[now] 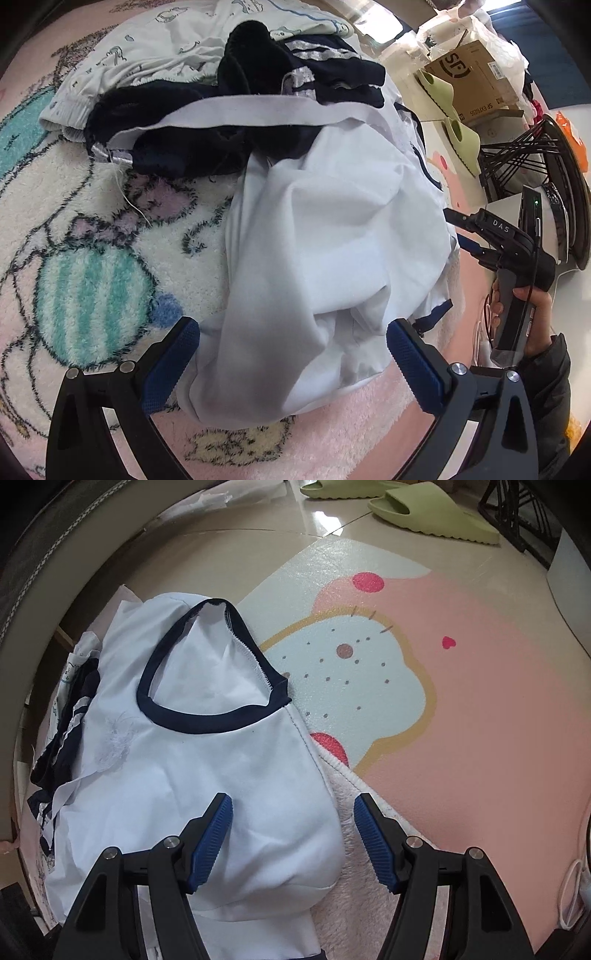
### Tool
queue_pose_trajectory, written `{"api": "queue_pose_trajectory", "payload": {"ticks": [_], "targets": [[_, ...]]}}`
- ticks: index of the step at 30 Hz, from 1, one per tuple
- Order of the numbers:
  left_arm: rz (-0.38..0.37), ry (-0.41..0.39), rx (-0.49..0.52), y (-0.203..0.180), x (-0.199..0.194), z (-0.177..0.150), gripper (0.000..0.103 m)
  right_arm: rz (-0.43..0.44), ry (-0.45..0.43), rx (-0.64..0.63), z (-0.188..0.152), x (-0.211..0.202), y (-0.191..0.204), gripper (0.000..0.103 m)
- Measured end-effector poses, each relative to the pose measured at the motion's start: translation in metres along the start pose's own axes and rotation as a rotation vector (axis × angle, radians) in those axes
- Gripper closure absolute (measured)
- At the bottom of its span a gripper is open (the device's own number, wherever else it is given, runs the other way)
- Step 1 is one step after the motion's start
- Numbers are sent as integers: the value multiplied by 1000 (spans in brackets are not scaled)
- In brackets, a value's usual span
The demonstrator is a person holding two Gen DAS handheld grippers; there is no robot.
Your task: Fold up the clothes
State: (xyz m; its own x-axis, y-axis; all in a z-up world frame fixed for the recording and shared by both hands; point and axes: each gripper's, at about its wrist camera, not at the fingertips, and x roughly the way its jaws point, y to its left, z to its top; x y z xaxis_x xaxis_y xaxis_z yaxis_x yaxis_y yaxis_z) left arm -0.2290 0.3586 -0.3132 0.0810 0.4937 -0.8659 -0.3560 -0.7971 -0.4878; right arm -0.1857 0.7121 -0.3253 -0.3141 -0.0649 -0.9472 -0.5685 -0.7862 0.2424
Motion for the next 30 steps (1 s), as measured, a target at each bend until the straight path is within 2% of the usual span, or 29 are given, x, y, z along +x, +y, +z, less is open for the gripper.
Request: {"api": "queue_pose_trajectory", "payload": {"ticks": [4,11,14,16,17,19,21,28,30], "targets": [[-34,30,-13,0,7,1,0,90,6,-9,-2,4,10,35],[-70,35,-46,-13,9,0,1,64,25,-78,-4,14,29,35],[-57,44,-36,-19,13,0,7,38,28,-103,-5,15,30,38],[-39,56,-31,-21,17,1,23,27,32,-109,-5,16,29,42],[-31,63,-33,-22,20,1,28,26,33,-109,-5,16,29,42],[-13,76,-54,-19,24,3,49,22,35,-108,-5,16,28,43],[-3,79,-61,-19,25,5,54,13,34,-108,-6,17,27,43],[22,60,-42,-21,26,1,84,-50,31,-161,-9,18,33,44],[20,55,-39,-22,25,-1,87,-62,28,-167,-10,18,34,44]]}}
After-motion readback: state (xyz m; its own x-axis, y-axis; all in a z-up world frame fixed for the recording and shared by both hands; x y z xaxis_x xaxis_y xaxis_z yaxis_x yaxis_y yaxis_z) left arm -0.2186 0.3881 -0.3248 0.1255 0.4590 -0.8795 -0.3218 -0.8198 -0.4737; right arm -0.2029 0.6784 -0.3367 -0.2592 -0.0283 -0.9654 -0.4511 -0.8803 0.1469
